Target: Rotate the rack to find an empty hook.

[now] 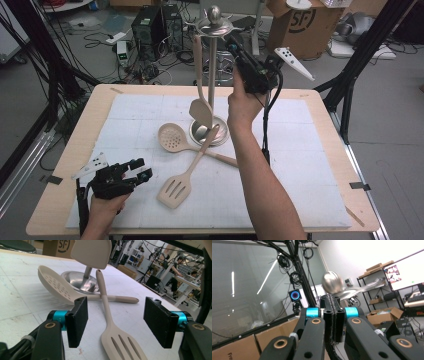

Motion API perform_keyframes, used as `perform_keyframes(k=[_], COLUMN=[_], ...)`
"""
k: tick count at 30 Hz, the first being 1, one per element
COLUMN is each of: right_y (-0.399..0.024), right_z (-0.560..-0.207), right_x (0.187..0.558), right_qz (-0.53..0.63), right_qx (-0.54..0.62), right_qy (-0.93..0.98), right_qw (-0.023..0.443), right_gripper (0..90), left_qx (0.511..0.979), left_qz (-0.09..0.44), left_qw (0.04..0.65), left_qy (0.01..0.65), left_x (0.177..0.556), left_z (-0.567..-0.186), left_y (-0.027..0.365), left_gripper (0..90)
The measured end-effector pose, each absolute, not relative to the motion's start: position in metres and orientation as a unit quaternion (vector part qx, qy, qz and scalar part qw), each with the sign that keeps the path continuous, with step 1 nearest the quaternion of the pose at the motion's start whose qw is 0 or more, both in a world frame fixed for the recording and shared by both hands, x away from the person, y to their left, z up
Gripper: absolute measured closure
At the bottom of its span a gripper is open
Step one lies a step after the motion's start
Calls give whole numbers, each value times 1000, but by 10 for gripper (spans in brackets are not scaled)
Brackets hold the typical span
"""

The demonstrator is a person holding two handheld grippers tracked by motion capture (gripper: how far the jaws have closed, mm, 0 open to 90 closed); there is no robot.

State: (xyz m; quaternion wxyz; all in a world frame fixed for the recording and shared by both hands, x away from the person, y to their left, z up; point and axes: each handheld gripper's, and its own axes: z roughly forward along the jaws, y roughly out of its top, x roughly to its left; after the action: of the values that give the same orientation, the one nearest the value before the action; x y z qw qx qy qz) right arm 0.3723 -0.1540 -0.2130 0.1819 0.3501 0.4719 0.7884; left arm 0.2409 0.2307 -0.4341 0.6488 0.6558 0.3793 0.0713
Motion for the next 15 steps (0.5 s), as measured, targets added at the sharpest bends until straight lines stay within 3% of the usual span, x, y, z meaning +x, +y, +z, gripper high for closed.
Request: perform_keyframes(k=[15], right_y=[-133], right_z=[-214], right_x=[369], right_qz=[781], right_qx=[337], right_qy=[494], right_qw=[179], right_gripper=[900], left_qx=[658], left_qz=[70], left_qw=[648], left_qy=[377], left_x=[241], left_z=[-434], left_y=[228], left_gripper=[368])
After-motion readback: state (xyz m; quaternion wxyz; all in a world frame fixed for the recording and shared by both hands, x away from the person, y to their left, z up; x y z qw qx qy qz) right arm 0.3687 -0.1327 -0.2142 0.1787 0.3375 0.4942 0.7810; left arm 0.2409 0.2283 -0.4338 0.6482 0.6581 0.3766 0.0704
